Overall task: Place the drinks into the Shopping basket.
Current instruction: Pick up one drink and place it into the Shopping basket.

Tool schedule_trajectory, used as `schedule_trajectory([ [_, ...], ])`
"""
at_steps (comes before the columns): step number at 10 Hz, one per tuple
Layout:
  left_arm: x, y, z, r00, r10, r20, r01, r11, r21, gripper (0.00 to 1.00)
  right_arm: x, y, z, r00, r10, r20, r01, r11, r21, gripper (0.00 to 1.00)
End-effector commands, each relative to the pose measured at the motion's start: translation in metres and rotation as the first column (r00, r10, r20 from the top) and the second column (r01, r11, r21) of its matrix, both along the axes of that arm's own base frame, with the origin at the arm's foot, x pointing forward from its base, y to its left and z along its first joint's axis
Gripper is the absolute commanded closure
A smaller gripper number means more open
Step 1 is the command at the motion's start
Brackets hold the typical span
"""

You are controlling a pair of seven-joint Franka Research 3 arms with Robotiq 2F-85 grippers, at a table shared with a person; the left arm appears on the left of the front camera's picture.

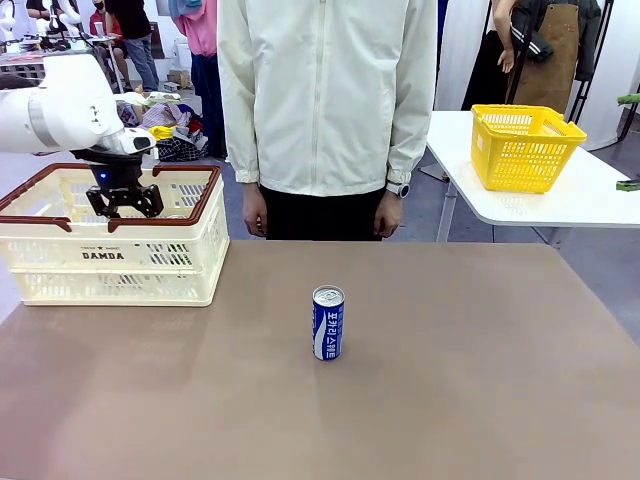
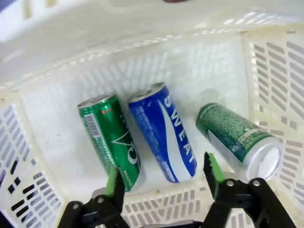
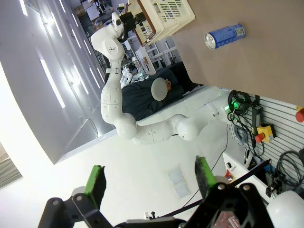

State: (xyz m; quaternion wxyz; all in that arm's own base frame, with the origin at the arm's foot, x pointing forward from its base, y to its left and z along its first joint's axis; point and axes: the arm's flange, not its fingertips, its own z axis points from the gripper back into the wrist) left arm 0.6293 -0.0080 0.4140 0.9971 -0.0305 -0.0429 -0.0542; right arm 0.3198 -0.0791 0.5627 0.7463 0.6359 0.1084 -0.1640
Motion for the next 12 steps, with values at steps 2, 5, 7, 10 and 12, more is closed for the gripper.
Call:
schedule_trajectory([
  [2,-0.004,0.006,0.009,1.0,0.012,0.029,-0.011,1.0,-0.016,0.0,0.002,-0.001,0.005,1.0,0.006,0.005,-0.006,1.0,0.015,0.0],
  [5,-0.01,0.016,0.03,0.999,0.001,0.044,0.001,0.998,-0.056,0.0,0.002,-0.001,0.005,1.0,0.006,0.005,-0.006,1.0,0.015,0.0],
  [7,-0.029,0.026,0.083,0.988,-0.067,0.142,0.092,0.98,-0.177,0.0,0.002,-0.001,0.005,1.0,0.006,0.005,-0.006,1.0,0.015,0.0],
  [10,-0.085,0.044,0.167,0.975,-0.139,0.173,0.196,0.903,-0.381,0.0,0.002,-0.001,0.005,1.0,0.006,0.005,-0.006,1.0,0.015,0.0],
  [12,-0.14,0.053,0.193,0.972,-0.032,0.234,0.173,0.771,-0.613,0.0,0.002,-0.001,0.005,1.0,0.006,0.005,-0.006,1.0,0.015,0.0],
])
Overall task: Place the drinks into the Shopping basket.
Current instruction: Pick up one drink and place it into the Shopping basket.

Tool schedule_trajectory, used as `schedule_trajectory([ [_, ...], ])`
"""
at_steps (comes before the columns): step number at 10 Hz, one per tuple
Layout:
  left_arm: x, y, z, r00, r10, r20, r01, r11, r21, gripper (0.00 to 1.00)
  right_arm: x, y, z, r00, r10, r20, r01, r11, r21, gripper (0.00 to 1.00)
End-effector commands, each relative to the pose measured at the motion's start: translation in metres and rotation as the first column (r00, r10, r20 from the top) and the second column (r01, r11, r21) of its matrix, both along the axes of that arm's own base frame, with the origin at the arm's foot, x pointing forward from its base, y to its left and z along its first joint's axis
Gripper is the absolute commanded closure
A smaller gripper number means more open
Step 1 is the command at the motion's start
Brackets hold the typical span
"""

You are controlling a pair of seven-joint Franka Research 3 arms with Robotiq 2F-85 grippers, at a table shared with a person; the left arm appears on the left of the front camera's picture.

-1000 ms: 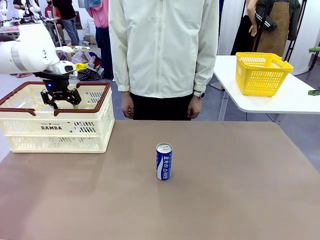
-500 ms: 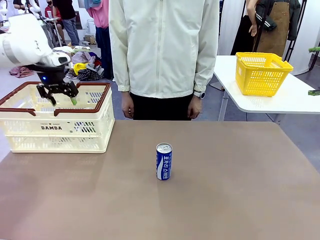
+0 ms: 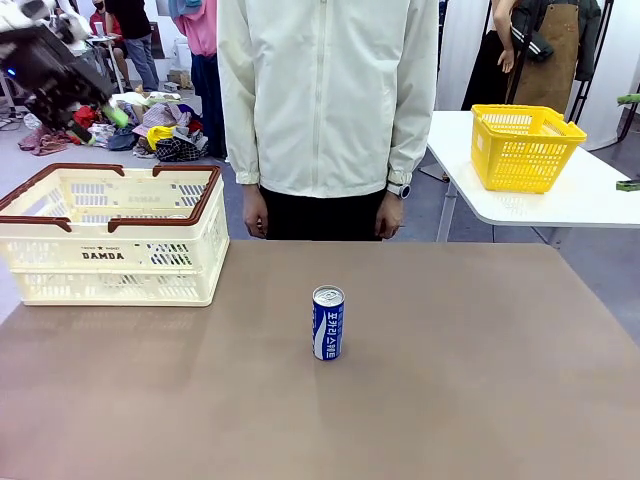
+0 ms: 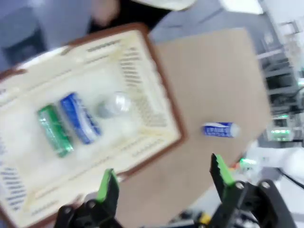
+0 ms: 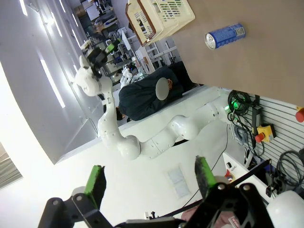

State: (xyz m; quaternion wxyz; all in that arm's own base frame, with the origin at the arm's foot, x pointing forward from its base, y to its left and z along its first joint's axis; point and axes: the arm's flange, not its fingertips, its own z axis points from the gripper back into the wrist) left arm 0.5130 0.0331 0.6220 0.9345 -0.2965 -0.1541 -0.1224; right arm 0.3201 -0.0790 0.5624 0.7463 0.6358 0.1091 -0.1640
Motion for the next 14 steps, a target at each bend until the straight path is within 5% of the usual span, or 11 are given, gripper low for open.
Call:
schedule_trajectory([
  [1,-0.059,0.014,-0.017,1.0,-0.01,0.029,0.017,0.964,-0.267,0.0,0.002,-0.001,0.005,1.0,0.005,0.006,-0.005,1.0,0.015,0.0],
  [5,-0.189,0.039,-0.06,0.992,-0.057,0.112,0.109,0.829,-0.549,0.0,0.002,-0.001,0.005,1.0,0.005,0.006,-0.005,1.0,0.015,0.0],
  [6,-0.202,0.057,-0.065,0.994,-0.067,0.085,0.105,0.786,-0.609,0.0,0.002,-0.001,0.005,1.0,0.005,0.006,-0.005,1.0,0.015,0.0],
  [8,-0.179,0.089,-0.082,0.991,-0.134,-0.029,0.073,0.697,-0.713,0.0,0.002,-0.001,0.005,1.0,0.005,0.006,-0.005,1.0,0.015,0.0],
  [9,-0.156,0.104,-0.097,0.987,-0.157,-0.018,0.103,0.724,-0.682,0.0,0.002,-0.001,0.005,1.0,0.005,0.006,-0.005,1.0,0.015,0.0],
  [10,-0.212,0.071,-0.082,0.995,-0.093,0.03,0.089,0.741,-0.666,0.0,0.002,-0.001,0.005,1.0,0.005,0.006,-0.005,1.0,0.015,0.0],
  [14,-0.212,0.071,-0.082,0.995,-0.093,0.03,0.089,0.741,-0.666,0.0,0.002,-0.001,0.005,1.0,0.005,0.006,-0.005,1.0,0.015,0.0],
])
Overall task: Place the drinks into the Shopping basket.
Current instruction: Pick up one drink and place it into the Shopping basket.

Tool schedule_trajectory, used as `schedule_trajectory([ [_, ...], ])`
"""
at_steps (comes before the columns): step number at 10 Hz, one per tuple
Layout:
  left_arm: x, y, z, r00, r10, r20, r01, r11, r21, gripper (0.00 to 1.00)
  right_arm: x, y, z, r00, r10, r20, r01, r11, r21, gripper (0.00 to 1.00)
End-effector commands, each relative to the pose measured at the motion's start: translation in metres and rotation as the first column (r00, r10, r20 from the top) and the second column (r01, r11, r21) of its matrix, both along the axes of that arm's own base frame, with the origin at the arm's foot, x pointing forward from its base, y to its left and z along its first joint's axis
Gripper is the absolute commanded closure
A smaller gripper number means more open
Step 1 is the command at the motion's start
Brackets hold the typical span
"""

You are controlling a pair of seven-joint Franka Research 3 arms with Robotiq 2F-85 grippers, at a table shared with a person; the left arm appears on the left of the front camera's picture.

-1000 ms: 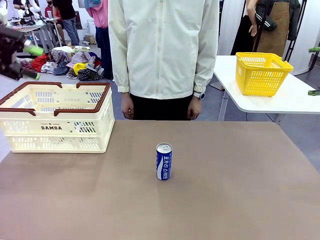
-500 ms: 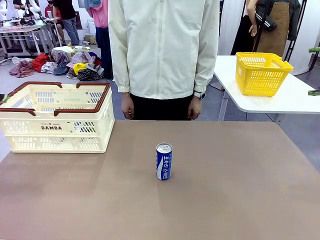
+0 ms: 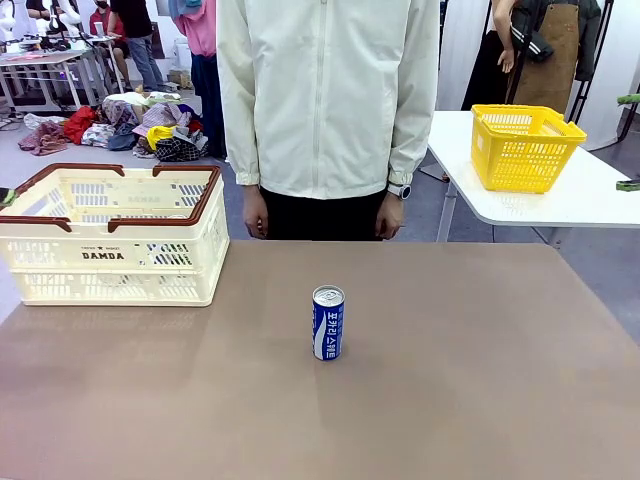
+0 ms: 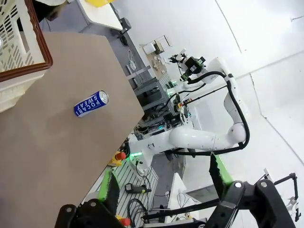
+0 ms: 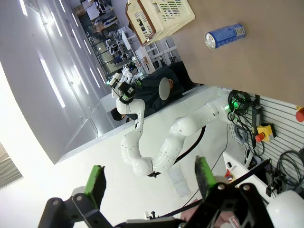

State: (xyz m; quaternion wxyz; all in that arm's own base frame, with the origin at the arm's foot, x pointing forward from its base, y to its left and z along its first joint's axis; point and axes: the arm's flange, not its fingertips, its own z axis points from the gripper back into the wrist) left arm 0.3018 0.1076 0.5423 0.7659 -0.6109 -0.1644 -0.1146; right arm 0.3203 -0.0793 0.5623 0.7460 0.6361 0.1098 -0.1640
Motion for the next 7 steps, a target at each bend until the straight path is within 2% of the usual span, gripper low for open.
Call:
schedule_trajectory([
  [1,-0.0011,-0.0034,-0.002,1.0,0.02,-0.004,-0.02,1.0,-0.022,0.0,0.0014,-0.0008,0.0053,1.0,0.004,0.008,-0.004,1.0,0.014,0.0],
  [7,-0.0011,-0.0034,-0.002,1.0,0.02,-0.004,-0.02,1.0,-0.022,0.0,0.0014,-0.0008,0.0053,1.0,0.004,0.008,-0.004,1.0,0.014,0.0],
])
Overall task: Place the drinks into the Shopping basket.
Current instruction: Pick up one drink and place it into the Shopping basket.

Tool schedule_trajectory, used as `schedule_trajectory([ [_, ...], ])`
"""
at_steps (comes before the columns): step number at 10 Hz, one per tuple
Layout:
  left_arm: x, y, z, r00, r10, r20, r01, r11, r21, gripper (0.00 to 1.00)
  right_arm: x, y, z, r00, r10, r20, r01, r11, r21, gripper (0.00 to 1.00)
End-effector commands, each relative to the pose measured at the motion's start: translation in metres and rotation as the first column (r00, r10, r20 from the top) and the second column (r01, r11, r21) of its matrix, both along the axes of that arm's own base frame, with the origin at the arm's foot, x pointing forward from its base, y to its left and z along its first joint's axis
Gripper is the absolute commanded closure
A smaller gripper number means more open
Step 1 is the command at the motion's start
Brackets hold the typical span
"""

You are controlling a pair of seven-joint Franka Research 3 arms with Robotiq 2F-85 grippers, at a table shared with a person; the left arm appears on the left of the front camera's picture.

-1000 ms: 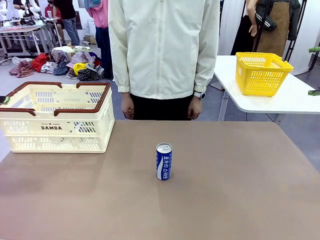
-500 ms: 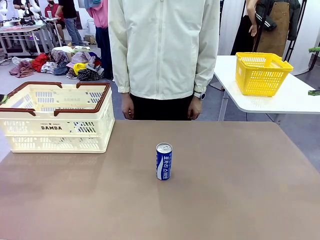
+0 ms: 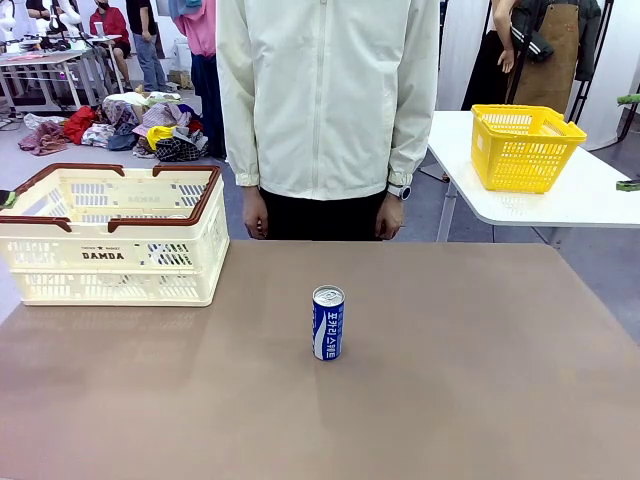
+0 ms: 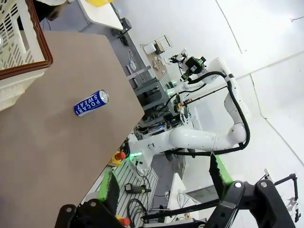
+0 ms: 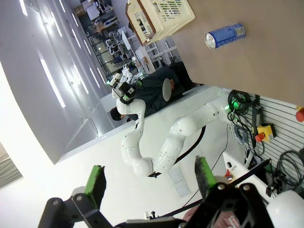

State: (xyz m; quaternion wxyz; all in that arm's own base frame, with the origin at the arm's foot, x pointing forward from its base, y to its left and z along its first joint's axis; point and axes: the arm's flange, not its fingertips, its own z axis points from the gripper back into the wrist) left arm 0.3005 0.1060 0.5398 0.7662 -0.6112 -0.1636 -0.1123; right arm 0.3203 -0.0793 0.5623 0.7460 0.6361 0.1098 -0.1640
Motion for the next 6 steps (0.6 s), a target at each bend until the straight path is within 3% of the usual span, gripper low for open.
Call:
schedule_trajectory([
  [1,0.0002,-0.0019,0.0004,1.0,0.017,0.001,-0.017,1.0,-0.021,0.0,0.0014,-0.0009,0.0053,1.0,0.004,0.008,-0.004,1.0,0.014,0.0],
  [6,0.0,0.0,0.0,1.0,0.0,0.0,0.0,1.0,0.0,0.0,0.0014,-0.0009,0.0053,1.0,0.004,0.008,-0.004,1.0,0.014,0.0],
])
